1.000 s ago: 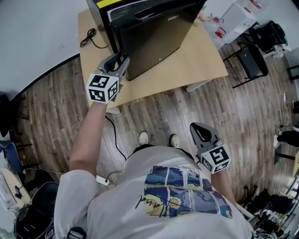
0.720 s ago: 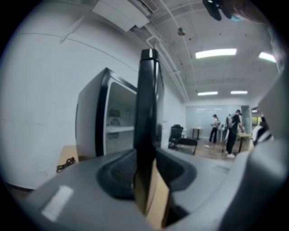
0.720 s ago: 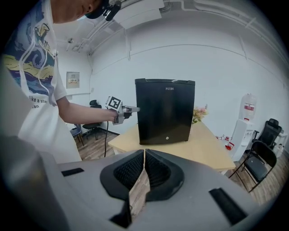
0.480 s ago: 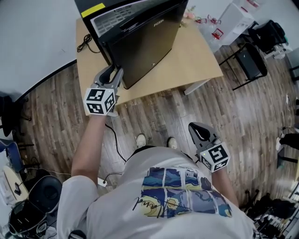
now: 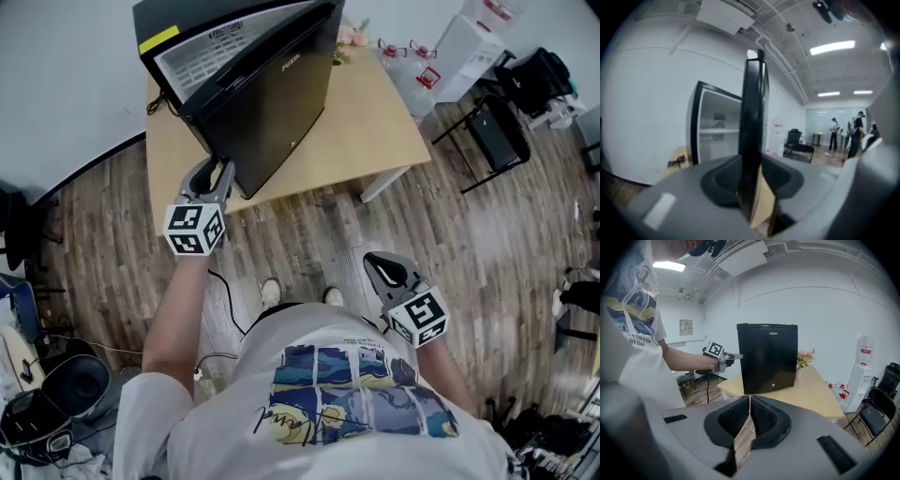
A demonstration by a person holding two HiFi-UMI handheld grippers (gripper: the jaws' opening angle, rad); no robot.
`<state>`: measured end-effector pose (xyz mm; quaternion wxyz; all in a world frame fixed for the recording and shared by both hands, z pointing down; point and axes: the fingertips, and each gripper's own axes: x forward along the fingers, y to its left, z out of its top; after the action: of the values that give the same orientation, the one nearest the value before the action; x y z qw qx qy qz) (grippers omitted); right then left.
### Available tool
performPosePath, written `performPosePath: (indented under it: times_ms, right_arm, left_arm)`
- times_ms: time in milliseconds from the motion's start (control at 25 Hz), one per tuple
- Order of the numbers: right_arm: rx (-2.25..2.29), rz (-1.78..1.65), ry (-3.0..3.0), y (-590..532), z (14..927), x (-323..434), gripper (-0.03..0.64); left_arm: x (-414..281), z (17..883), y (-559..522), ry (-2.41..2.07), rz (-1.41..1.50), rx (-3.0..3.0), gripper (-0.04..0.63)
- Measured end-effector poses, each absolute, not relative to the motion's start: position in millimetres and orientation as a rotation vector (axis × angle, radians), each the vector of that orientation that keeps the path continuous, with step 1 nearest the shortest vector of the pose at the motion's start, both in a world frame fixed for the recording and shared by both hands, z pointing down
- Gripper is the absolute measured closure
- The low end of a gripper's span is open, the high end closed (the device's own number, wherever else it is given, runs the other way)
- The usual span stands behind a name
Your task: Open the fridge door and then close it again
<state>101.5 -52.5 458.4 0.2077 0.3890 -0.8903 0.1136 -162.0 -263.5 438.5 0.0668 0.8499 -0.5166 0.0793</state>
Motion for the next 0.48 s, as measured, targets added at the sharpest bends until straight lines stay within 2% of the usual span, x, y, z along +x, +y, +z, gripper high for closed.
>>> performPosePath:
  times_ms: [480]
  right_arm:
    - [0.986, 0.269, -2.538, -47.4, 457.1, 150.0, 0.601]
  left_arm:
    - [-112.2, 438.7, -225.8, -1.689, 0.223, 2.468, 0.459]
